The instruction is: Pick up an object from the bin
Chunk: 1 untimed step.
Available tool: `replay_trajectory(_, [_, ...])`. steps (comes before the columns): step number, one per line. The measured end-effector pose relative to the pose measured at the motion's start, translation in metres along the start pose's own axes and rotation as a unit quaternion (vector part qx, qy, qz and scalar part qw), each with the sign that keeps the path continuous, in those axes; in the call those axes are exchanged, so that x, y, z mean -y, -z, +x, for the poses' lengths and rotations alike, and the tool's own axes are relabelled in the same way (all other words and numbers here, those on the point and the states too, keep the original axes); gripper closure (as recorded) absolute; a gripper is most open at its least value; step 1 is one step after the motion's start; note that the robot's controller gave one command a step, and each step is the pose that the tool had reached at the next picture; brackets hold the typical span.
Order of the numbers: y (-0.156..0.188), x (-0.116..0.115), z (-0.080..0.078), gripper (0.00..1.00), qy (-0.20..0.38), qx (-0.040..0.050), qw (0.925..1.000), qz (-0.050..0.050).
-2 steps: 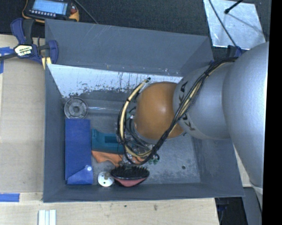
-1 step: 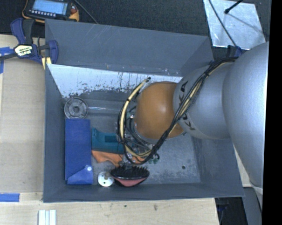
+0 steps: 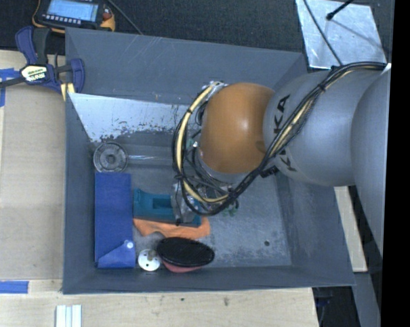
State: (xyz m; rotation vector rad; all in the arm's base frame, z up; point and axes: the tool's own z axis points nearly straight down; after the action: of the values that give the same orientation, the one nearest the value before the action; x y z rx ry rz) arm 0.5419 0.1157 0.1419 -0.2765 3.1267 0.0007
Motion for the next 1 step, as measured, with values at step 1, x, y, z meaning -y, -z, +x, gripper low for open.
replay_trajectory(1, [0.0, 0.0001, 0.0, 0.0, 0.0, 0.0, 1.0, 0.0])
